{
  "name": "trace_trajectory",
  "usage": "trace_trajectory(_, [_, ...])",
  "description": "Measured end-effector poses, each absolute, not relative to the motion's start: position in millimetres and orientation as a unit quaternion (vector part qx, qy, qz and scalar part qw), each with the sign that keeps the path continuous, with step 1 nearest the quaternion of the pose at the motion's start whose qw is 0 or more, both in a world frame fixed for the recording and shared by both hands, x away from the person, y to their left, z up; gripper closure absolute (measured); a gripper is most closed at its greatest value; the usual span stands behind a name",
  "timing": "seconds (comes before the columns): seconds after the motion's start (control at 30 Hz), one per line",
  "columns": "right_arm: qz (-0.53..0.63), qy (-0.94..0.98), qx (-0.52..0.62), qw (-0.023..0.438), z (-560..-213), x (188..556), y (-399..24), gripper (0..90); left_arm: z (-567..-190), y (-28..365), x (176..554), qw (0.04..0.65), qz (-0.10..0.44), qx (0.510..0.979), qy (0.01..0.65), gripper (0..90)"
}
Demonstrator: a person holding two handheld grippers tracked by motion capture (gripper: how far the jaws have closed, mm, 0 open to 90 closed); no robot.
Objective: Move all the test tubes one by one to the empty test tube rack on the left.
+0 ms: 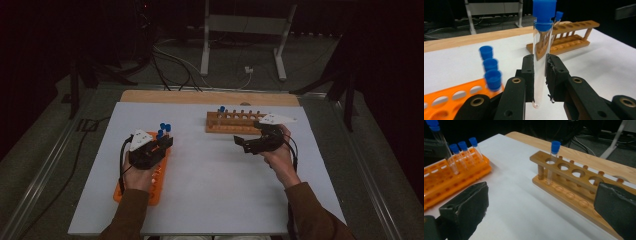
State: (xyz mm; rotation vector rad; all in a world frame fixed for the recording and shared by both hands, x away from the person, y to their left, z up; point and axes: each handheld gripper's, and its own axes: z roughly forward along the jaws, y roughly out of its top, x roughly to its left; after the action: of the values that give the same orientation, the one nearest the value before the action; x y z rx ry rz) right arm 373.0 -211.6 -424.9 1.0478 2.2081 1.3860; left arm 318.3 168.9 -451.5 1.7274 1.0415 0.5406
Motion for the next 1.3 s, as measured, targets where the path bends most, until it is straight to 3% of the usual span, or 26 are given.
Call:
trace_trajectory(0.57, [0.498, 0.767, 0.371, 0.163, -427, 360, -224, 0.0, -466, 196, 314, 0.478, 0.230, 0.714, 0.457, 78.5])
trace_trajectory(1.0, [0.499, 0.768, 0.370, 0.156, -432, 358, -222, 0.0, -470, 196, 318, 0.480, 0.233, 0.713, 0.455, 78.3])
trace_trajectory(1.3, [0.501, 0.769, 0.364, 0.154, -431, 356, -221, 0.0, -475, 190, 322, 0.411, 0.206, 0.754, 0.469, 78.3])
